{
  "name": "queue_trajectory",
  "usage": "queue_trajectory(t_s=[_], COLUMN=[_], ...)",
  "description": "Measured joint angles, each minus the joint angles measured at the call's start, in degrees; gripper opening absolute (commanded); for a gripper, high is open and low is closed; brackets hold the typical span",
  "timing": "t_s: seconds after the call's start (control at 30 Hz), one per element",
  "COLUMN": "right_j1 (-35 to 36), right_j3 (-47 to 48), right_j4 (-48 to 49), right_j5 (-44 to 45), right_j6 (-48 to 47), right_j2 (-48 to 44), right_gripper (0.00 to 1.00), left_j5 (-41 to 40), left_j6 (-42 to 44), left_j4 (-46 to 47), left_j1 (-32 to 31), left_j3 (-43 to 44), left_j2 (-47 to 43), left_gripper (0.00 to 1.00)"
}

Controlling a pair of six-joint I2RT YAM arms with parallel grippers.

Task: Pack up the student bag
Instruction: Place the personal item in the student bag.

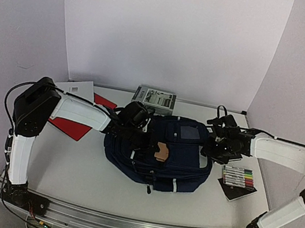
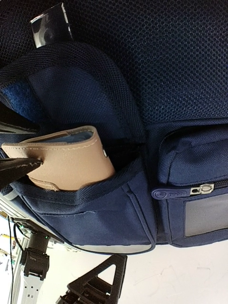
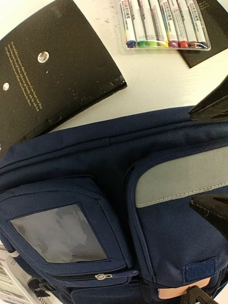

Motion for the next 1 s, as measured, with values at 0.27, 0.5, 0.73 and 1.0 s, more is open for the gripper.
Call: queue_trajectory(t_s=[0.27,0.5,0.73,1.0], right_j1=[0.0,-0.3,-0.8,-0.8], right_j3=[-1.1,-1.9,-2.1,-2.4], right_j4=[1.8,2.5,2.7,3.3], right_j5=[-2.1,-3.1,-4.1,-4.6], right_j6=[-0.1,-0.1,-0.1,0.1], right_j2=[0.4,0.8,0.8,0.8], right_gripper=[0.34,0.21,0.11,0.11], left_j5=[0.7,1.9,3.7,5.3], left_j6=[0.2,-0.1,-0.6,-1.2], left_j4=[-0.5,-0.4,0.3,1.5], left_j1=[0.0,0.0,-0.4,-1.0], left_j3=[1.8,3.4,6.8,8.6], left_j2=[1.5,3.2,6.7,9.0], left_gripper=[0.13,0.09,0.07,0.13])
